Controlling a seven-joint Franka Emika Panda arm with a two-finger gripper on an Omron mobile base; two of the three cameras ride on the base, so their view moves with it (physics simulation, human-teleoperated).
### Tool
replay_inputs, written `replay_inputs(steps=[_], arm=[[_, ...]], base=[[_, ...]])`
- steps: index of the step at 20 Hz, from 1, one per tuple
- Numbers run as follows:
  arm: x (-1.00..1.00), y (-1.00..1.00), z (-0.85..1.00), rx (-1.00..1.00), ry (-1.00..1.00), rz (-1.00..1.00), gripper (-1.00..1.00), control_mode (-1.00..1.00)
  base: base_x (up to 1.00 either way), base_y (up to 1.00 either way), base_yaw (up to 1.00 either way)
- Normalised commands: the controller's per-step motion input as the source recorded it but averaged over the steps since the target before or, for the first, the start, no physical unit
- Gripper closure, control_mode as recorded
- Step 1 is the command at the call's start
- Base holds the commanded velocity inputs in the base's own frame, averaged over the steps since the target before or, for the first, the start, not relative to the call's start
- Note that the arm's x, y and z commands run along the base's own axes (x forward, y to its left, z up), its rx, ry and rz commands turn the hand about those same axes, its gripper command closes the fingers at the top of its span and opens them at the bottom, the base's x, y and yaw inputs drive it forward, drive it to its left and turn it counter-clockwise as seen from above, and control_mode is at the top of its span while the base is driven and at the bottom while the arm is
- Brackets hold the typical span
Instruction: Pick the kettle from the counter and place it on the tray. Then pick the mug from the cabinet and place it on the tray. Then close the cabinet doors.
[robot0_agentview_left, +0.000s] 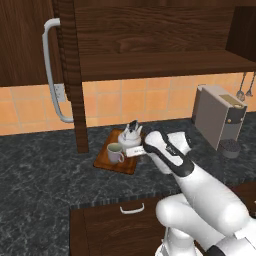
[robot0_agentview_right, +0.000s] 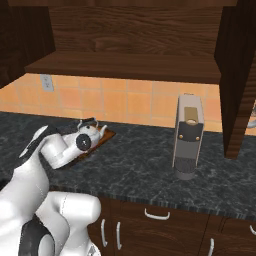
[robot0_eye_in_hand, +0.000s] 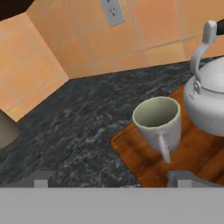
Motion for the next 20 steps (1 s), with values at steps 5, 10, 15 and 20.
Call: replay_inputs(steps=[5,10,15,20], arm=[[-0.45,0.0,0.83,0.0,0.15,-0.2,-1.0,-1.0],[-0.44,-0.01,0.64,0.0,0.09,-0.27,-1.0,-1.0],[-0.52,0.0,0.47,0.0,0.0,-0.25,-1.0,-1.0],[-0.48,-0.07,0.46,0.0,0.0,-0.28,-1.0,-1.0]], base=[[0.0,0.0,0.0],[0.0,0.0,0.0],[0.0,0.0,0.0],[0.0,0.0,0.0]])
